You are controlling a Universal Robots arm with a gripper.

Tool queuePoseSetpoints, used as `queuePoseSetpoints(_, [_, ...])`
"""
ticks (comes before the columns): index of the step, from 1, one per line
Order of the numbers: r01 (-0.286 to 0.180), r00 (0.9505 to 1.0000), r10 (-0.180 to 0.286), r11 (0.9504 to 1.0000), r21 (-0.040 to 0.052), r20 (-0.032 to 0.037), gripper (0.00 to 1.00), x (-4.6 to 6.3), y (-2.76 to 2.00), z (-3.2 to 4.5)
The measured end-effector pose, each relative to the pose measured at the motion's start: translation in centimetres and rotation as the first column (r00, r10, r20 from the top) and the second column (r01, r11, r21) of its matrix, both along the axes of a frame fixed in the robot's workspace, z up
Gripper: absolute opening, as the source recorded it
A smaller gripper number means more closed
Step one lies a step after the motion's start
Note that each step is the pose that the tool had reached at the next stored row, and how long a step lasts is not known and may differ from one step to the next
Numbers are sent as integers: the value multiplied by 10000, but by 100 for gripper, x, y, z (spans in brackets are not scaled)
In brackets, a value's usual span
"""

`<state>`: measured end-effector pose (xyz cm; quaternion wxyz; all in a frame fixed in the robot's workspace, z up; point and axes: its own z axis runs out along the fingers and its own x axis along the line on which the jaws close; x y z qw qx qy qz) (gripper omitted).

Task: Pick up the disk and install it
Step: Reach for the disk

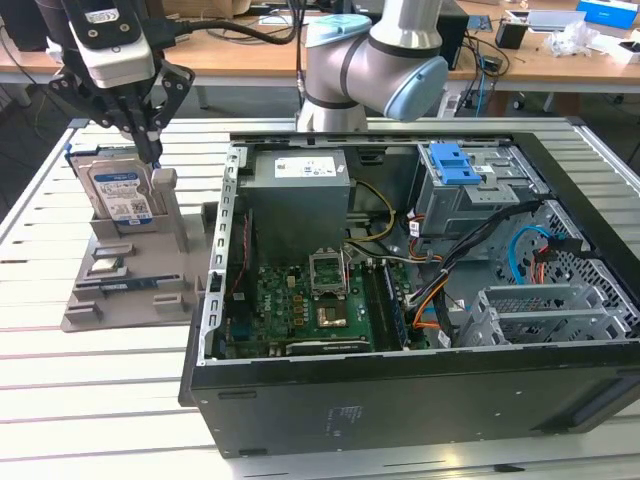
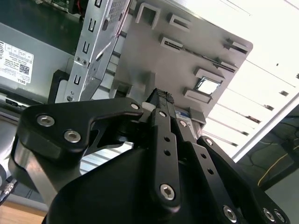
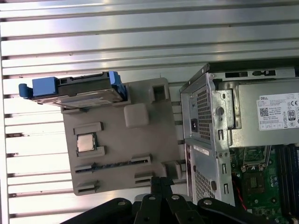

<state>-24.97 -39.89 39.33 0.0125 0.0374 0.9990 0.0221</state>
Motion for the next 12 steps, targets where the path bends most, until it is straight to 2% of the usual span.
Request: queuePoseSetpoints(12, [0,10000,0,10000,0,1,11,-141,0,0])
